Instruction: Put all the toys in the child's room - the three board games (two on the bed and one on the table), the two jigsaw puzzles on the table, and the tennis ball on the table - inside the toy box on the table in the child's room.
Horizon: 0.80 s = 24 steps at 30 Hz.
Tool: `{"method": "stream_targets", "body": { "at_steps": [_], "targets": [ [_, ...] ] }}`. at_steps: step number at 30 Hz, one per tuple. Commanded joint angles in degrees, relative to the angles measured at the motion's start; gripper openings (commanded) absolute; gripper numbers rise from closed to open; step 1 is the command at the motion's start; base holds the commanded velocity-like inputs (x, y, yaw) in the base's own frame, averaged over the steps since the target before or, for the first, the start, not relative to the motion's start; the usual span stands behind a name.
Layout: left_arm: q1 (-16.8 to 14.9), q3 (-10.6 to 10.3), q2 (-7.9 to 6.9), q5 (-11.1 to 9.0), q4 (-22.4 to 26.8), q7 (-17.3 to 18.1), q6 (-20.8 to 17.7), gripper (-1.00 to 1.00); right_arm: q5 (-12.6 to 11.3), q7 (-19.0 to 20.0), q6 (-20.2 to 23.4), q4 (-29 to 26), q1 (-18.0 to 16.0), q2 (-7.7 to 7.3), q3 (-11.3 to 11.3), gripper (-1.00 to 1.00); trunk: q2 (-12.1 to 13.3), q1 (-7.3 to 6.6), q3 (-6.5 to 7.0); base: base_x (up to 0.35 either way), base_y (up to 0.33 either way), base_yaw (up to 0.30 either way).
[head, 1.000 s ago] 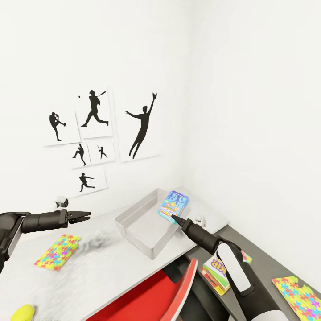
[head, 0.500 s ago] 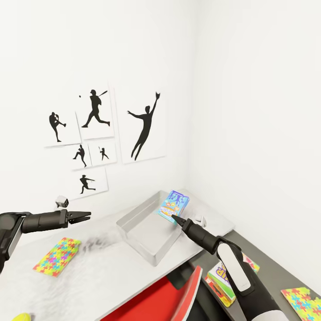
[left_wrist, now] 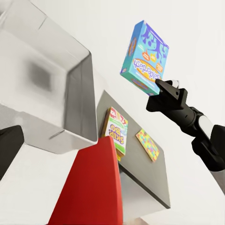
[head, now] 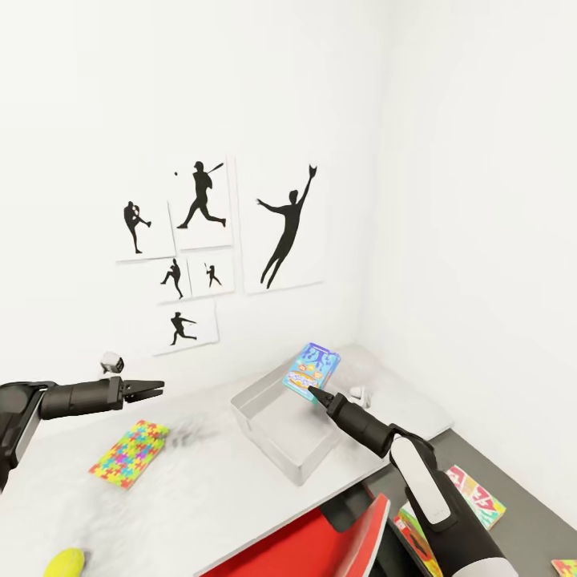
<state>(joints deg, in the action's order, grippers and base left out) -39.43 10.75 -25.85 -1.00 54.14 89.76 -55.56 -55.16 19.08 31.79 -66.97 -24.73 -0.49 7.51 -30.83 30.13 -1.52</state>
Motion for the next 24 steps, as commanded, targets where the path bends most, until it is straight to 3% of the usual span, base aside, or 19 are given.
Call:
{"method": "stream_targets", "body": {
  "at_steps": [1,16,24],
  "targets": [
    [-0.1,0.0,0.00,0.0,0.0,0.2,-0.6,1.00,-0.3,0.0,0.2,0.0,-0.1,-0.04,0.0,-1.00,-0.1,0.04,-0.12,0.098,0.000,0.018],
    [0.0,0.1,-0.04,0.0,0.0,0.2,-0.6,1.00,-0.3,0.0,0.2,-0.1,-0.1,-0.04,0.0,-1.00,-0.1,0.04,-0.12,0.066,-0.016,0.006],
    [0.0,0.1,-0.07,0.0,0.0,0.2,-0.6,1.00,-0.3,0.0,0.2,0.0,-0.1,-0.04,0.0,-1.00,-0.1,0.04,-0.12,0.038,-0.001,0.174]
  ]
}}
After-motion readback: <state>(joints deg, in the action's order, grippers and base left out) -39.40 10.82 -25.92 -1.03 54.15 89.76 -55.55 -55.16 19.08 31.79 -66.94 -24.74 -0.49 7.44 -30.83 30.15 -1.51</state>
